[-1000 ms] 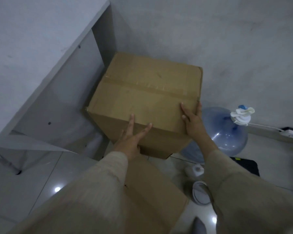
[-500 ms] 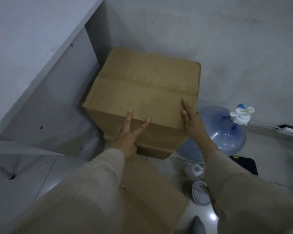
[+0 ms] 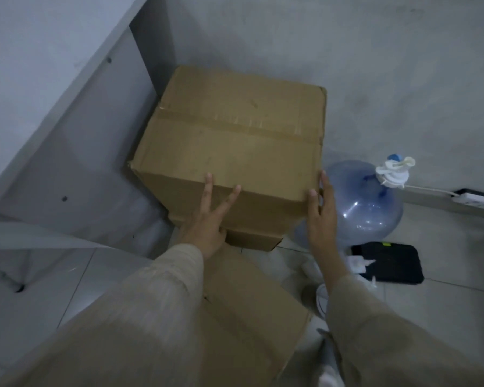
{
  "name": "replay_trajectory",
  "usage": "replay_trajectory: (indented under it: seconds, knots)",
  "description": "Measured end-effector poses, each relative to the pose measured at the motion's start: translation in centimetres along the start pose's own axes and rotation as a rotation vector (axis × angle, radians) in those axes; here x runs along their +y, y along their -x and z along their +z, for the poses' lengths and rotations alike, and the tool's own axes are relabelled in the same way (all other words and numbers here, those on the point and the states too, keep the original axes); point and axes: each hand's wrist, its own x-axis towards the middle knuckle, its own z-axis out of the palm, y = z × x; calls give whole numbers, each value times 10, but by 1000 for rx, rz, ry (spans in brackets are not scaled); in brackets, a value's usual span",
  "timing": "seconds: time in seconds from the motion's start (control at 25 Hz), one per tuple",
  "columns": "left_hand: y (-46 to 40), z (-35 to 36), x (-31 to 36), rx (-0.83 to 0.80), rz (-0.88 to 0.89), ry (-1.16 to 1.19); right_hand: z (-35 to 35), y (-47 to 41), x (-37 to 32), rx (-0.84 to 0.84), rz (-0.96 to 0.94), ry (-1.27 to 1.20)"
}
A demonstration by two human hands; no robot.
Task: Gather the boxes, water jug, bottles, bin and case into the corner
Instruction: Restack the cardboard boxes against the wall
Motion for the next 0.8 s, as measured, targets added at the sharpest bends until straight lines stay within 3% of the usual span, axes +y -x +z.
replay_trajectory:
  seconds: [0.12, 0.36, 0.52, 0.64, 0.8]
  knots:
    - [26, 38, -22, 87, 25, 9, -1, 59, 46, 34, 162, -95]
    - [73, 115, -92, -219, -323, -132, 1, 156, 161, -137, 638, 260]
    - [67, 157, -136, -171, -494, -120, 18, 184, 199, -168, 989, 349]
    - [54, 175, -163, -135, -655, -104, 29, 196, 228, -112, 916, 269]
    - [50, 180, -176, -62, -700, 18, 25, 204, 237, -17, 771, 230]
